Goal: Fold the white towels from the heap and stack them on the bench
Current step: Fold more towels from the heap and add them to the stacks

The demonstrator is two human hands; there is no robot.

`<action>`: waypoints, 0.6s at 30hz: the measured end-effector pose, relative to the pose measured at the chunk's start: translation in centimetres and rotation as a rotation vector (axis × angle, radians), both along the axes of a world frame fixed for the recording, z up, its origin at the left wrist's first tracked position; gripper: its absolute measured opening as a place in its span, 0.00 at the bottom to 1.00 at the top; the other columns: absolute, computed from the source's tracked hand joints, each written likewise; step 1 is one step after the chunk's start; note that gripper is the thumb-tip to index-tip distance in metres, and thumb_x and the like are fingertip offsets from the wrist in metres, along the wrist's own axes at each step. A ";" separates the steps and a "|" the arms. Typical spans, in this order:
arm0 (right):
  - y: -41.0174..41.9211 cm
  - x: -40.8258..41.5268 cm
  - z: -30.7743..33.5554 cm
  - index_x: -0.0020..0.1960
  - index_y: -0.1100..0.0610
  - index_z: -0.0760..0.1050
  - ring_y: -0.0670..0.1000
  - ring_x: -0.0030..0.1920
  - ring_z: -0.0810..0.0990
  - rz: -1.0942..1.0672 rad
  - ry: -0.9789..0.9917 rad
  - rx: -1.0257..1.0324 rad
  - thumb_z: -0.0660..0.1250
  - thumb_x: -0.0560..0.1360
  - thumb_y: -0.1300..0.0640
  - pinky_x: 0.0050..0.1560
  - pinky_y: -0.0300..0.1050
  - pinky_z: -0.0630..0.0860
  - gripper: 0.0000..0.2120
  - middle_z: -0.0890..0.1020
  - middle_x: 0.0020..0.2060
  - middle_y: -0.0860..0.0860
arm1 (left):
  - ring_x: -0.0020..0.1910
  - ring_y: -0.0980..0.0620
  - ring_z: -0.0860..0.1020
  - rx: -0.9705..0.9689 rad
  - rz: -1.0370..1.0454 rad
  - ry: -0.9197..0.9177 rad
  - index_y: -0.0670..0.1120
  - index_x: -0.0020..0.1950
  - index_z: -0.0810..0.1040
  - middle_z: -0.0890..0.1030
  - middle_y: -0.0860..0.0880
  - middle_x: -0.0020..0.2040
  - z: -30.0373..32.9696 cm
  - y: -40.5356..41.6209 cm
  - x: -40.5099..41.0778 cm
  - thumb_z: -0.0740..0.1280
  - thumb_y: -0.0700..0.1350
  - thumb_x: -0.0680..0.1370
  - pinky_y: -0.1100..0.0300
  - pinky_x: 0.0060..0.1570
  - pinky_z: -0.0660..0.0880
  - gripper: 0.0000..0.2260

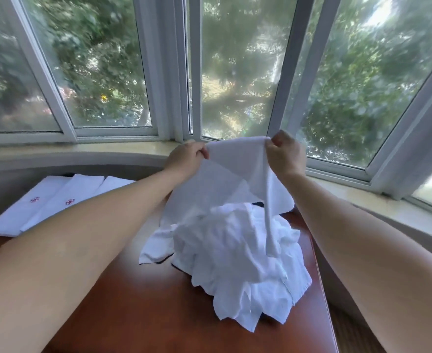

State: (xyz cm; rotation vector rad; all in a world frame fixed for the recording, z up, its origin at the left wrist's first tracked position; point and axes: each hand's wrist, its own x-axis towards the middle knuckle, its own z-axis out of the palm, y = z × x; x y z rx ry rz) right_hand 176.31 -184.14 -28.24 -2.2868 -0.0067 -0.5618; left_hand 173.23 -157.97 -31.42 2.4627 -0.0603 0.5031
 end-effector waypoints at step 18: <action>11.5 -3.7 0.6 0.55 0.64 0.83 0.60 0.50 0.87 0.559 0.817 0.309 0.76 0.65 0.52 0.54 0.65 0.82 0.23 0.87 0.50 0.60 | 0.47 0.51 0.78 -0.216 0.264 -0.062 0.51 0.48 0.78 0.81 0.55 0.47 4.6 10.4 -6.9 0.69 0.43 0.76 0.66 0.36 0.67 0.04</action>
